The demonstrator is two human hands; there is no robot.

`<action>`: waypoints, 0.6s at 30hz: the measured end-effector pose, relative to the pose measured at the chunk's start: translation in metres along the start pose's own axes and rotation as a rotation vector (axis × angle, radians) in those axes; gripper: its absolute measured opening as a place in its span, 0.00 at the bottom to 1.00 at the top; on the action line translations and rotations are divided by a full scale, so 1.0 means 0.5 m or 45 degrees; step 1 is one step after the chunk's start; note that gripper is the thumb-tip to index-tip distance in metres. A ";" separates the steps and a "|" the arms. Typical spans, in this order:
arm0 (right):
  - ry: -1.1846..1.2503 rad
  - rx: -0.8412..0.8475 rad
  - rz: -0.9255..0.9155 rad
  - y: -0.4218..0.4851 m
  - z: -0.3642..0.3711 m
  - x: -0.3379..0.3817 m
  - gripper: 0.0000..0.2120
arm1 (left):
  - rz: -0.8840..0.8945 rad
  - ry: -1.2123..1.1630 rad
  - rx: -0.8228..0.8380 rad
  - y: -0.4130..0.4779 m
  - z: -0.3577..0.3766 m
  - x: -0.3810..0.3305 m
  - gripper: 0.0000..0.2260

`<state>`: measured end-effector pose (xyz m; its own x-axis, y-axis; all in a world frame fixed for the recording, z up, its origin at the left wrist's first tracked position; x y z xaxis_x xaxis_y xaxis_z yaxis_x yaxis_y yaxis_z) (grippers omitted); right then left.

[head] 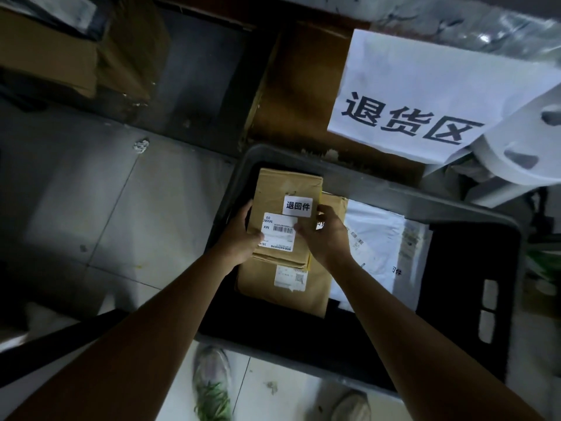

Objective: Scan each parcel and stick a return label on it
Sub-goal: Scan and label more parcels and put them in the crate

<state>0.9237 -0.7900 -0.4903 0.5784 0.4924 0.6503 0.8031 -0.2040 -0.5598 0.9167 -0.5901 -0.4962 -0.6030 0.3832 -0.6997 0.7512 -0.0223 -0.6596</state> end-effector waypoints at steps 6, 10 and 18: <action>-0.402 0.255 0.084 -0.056 -0.095 0.070 0.28 | 0.041 0.477 0.087 -0.101 -0.039 -0.106 0.29; -0.664 0.349 0.005 -0.144 -0.250 0.188 0.28 | 0.185 0.862 0.133 -0.228 -0.100 -0.292 0.28; -0.655 0.111 -0.141 -0.406 -0.668 0.502 0.28 | 0.499 1.251 0.109 -0.537 -0.156 -0.776 0.25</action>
<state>0.9535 -0.9078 -0.0418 0.3282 0.8630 0.3841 0.8280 -0.0672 -0.5566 0.9697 -0.6606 -0.0262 0.1877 0.9125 -0.3636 0.8017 -0.3562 -0.4801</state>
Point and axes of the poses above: each hand's wrist, its own y-axis towards the middle knuckle, its own z-axis out of the palm, x = y × z, the point moved 6 cm from there along y, towards the middle knuckle, and after that the axes turned 3 degrees about z, right-handed, at the moved point
